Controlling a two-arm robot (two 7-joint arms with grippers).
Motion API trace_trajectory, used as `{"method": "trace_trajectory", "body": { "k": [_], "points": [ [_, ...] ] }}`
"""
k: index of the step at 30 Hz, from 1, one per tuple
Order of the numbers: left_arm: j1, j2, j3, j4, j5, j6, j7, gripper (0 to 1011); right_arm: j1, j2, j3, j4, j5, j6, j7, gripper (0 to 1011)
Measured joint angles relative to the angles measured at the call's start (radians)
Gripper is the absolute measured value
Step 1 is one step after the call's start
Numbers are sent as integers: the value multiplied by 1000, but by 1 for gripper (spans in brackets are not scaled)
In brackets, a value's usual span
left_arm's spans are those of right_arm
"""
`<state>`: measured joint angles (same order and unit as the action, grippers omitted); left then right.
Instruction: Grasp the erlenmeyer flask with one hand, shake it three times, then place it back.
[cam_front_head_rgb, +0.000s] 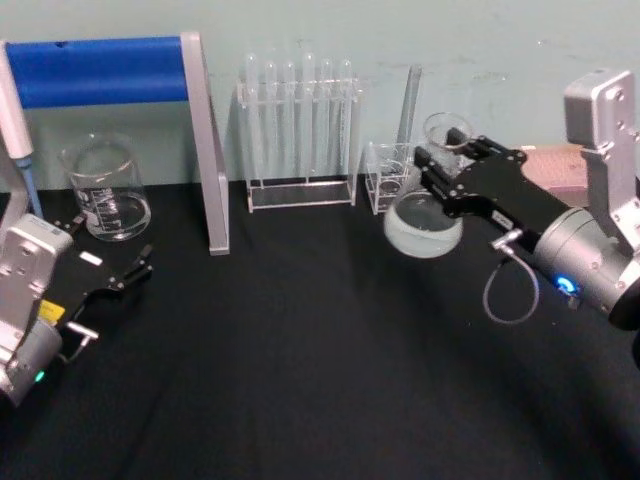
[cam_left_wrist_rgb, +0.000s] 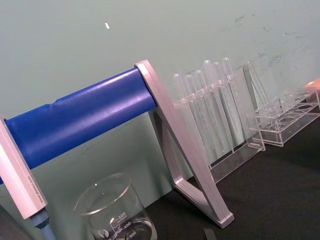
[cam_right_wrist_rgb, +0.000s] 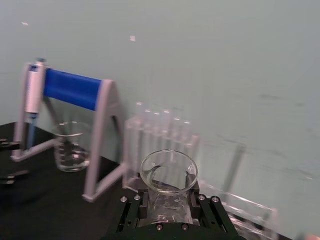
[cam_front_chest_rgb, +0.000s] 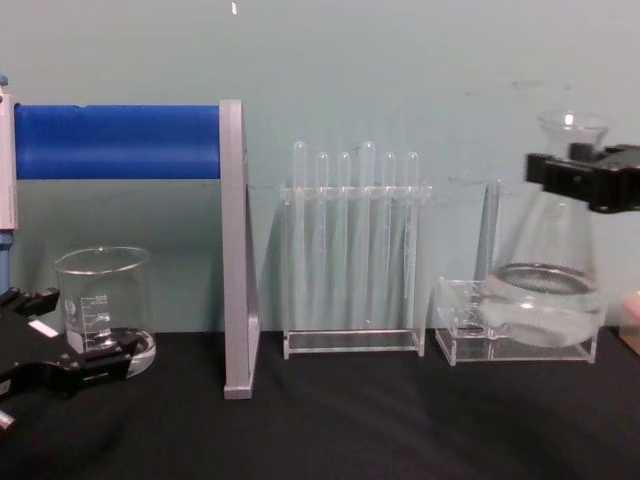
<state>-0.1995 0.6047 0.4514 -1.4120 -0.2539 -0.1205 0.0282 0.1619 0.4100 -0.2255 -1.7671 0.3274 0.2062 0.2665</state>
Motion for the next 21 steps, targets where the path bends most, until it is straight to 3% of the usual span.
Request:
{"method": "trace_trajectory", "body": {
  "k": [7,16,21],
  "points": [
    [0,0,0,0,0,0,0,1001,-11,-9,-49,-41,7,5,38,456],
    [0,0,0,0,0,0,0,1001,-30,-8,-152,-108,32,12,95,456],
    [0,0,0,0,0,0,0,1001,-38,-1,-191,-129,40,17,110,456]
  ]
}}
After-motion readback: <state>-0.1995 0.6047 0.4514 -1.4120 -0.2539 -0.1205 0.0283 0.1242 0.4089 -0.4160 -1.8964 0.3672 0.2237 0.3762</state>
